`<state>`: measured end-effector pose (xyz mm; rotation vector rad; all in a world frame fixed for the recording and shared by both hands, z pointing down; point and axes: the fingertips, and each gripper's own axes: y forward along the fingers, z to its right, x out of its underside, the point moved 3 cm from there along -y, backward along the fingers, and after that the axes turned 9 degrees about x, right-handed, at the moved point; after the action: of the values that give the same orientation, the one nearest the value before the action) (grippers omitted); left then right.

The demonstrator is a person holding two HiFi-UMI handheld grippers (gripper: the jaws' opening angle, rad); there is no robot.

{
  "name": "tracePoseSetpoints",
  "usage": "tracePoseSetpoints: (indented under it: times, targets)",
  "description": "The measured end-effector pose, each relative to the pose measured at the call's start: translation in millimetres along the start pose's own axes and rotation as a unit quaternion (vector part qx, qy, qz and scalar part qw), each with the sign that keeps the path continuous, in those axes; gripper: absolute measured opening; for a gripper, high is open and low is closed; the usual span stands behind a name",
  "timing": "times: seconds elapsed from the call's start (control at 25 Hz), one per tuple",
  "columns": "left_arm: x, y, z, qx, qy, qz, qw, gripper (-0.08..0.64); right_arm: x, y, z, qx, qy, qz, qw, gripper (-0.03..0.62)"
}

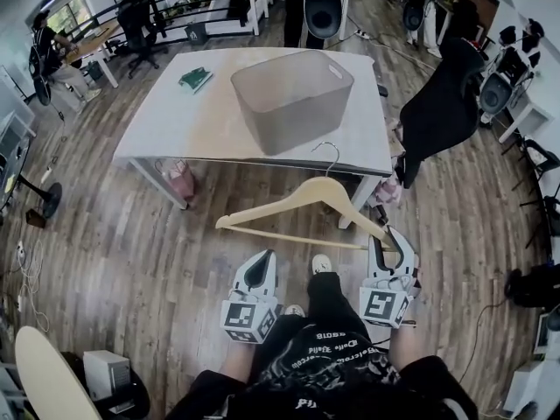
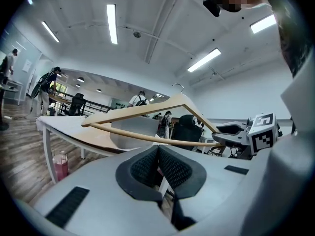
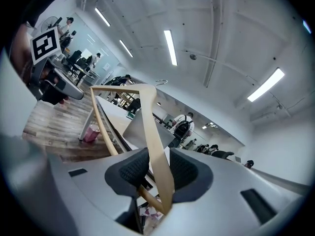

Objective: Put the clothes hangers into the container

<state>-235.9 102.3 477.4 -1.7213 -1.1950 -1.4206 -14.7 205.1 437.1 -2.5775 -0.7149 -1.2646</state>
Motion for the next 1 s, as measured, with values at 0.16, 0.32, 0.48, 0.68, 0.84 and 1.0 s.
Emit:
tracePoseSetpoints:
  times: [0.16,0.32,0.48,0.68,0.84,1.0]
  targets:
    - [-3.2,11.4,-13.9,-0.019,-0.002,0.002,0.9998,0.02,-2.3,27.5,-3.1,-0.013,-0.006,0.017,1.0,0.137]
    - [-6.6,35.2,-29.2,-0.031,-0.003,0.001,0.9995,0.02,-1.8,61.8,-3.4,-0.024,0.008,0.02,0.999,0.137]
    - [-13.4,72.4,-47.6,-0.045,-0.003,0.003,0.999,0.02,0.2,106.5,1.1,-0.037,-0.002,0.041,0.998,0.137]
    - [-30.9,124.5,-66.6,-0.056,0.004,0.01,0.9984,0.02,-1.6,165.7,12.6,-0.047,0.002,0.06,0.997,0.137]
    - [-40.1,166.1,-78.3,-0.064,0.011,0.006,0.9979,0.02,-3.5,215.5,23.5,-0.052,0.007,0.077,0.996,0.137]
    - [-49.2,205.8,-94.6,-0.081,0.011,0.007,0.9967,0.02,-2.0,263.6,33.1,-0.064,0.005,0.09,0.994,0.137]
